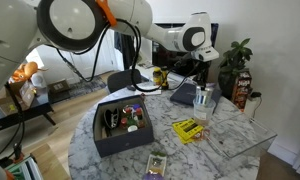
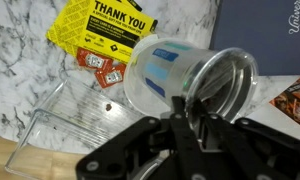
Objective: Put the silver cup inside the container
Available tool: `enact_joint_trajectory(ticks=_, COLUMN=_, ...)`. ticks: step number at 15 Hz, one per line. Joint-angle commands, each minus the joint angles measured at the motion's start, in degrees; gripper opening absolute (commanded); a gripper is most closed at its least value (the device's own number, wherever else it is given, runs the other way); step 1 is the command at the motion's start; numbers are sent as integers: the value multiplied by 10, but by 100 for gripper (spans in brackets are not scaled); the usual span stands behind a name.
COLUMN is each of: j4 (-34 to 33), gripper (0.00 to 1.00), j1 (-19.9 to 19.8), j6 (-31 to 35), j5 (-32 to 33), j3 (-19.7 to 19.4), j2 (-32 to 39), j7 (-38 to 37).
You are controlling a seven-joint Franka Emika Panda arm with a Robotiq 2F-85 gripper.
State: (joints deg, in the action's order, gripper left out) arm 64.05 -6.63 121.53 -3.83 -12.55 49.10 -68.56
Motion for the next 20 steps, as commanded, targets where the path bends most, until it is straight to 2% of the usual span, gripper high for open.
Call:
enact_joint_trajectory(ticks=1, j4=21, gripper=3, j1=1, j6=24, j5=10, j3=-3, j2=-39, j7=4)
enact_joint_trajectory(ticks=10, j4=105, gripper=3, j1=8, j6=33, j5=59, j3=-45, j2=-179, j7=14)
enact_joint_trajectory(ticks=16, j4=270, gripper=3, j1=-28, j6=60, j5=31, j3=-67, j2=-247, j7=6)
enact_joint_trajectory(ticks=19, j4=317, gripper=3, j1=-68, j6=48, j5=-12, j3=-57, j2=-252, j7=-9)
enact_joint_trajectory(ticks=20, j4=259, gripper=13, j1=-59, j6=32, j5=17, j3=-59, j2=-220, j7=1)
